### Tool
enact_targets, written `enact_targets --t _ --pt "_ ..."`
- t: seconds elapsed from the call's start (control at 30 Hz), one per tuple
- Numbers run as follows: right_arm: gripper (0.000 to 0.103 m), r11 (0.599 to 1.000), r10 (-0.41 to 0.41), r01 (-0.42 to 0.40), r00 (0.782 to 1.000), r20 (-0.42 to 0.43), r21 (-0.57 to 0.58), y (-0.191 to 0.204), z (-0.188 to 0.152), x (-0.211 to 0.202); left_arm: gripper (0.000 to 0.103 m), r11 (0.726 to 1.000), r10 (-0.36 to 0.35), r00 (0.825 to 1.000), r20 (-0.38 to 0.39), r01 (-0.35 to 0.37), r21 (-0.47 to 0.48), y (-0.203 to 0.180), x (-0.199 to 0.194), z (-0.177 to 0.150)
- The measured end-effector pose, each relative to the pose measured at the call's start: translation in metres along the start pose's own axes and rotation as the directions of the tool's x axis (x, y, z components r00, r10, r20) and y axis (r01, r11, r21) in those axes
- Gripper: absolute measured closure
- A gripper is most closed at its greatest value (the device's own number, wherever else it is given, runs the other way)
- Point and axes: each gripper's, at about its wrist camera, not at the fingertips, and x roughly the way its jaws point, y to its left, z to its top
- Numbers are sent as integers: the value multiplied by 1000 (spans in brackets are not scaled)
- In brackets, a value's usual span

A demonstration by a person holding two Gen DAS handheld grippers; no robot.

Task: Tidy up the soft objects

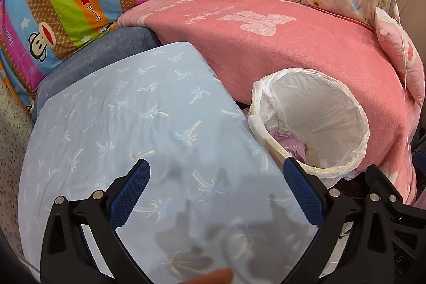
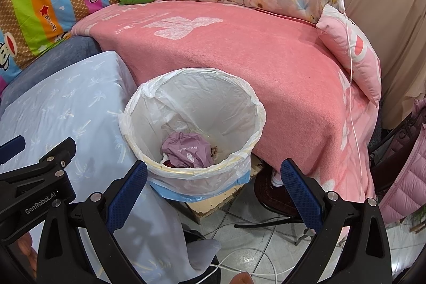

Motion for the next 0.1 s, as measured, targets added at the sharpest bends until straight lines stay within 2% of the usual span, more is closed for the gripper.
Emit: enact_targets --t 0.1 --pt "5 1000 3 -3 1000 -1 4 1 0 -1 7 1000 -6 1000 -3 6 1 0 0 0"
